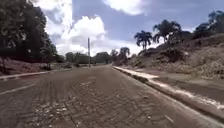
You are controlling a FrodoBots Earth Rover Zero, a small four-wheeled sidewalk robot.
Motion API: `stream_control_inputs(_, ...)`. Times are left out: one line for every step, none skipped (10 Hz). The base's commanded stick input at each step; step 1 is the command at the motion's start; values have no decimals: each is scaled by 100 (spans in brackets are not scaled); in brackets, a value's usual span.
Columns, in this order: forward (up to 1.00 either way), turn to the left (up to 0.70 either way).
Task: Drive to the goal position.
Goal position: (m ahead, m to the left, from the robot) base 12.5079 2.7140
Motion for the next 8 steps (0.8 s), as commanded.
stream_control_inputs(50, 0)
stream_control_inputs(66, 0)
stream_control_inputs(70, 0)
stream_control_inputs(70, 0)
stream_control_inputs(70, 0)
stream_control_inputs(70, 0)
stream_control_inputs(70, 0)
stream_control_inputs(70, 0)
